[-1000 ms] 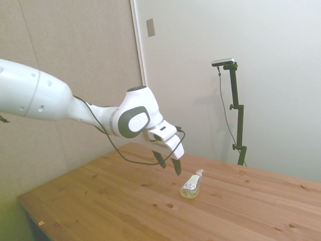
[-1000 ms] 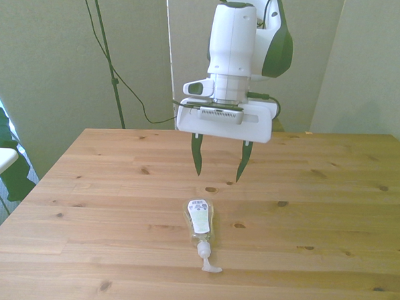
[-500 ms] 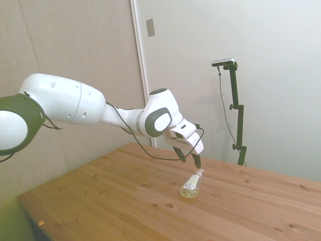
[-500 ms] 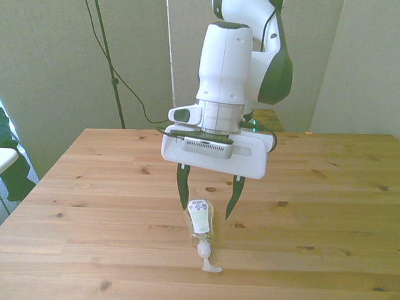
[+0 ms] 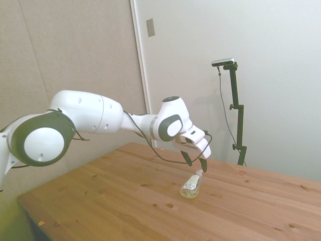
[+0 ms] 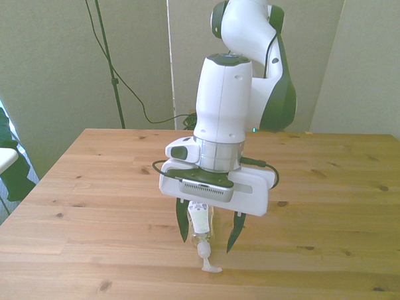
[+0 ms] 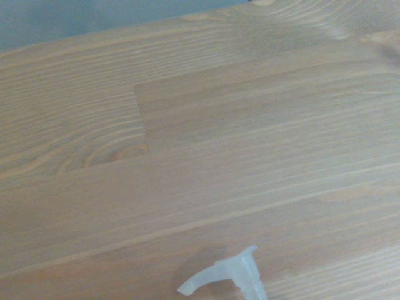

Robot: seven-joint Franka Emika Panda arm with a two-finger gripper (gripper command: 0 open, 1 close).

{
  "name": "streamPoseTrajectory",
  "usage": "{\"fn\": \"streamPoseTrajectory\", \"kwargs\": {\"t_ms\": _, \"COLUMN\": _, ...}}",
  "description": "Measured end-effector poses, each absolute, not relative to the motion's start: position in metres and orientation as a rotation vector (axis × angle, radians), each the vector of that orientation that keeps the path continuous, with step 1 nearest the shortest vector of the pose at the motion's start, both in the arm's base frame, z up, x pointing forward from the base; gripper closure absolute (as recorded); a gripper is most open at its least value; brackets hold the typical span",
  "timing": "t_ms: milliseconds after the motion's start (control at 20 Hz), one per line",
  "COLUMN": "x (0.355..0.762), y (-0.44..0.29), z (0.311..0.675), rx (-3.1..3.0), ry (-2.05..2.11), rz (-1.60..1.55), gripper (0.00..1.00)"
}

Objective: Stand the sanitizer

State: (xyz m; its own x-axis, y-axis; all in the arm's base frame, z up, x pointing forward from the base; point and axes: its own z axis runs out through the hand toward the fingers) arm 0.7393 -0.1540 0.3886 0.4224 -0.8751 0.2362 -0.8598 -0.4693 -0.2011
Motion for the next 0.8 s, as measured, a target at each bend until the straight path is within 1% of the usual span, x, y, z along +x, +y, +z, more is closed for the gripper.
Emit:
{"fn": "streamPoseTrajectory", "kwargs": {"t_ms": 300, "x": 0.752, "y": -0.161, "z": 0.367, "rx": -2.647, "ry": 1.598, "rz": -0.41, "gripper": 0.0}}
{"fn": "streamPoseTrajectory", "kwargs": {"t_ms": 500, "x": 0.757, "y": -0.165, "z": 0.361, "rx": -2.663, "ry": 1.596, "rz": -0.384, "gripper": 0.0}}
{"fn": "streamPoseTrajectory", "kwargs": {"t_ms": 550, "x": 0.757, "y": -0.166, "z": 0.361, "rx": -2.667, "ry": 1.596, "rz": -0.376, "gripper": 1.0}}
{"fn": "streamPoseTrajectory", "kwargs": {"t_ms": 800, "x": 0.765, "y": -0.164, "z": 0.357, "rx": -2.689, "ry": 1.57, "rz": -0.333, "gripper": 1.0}}
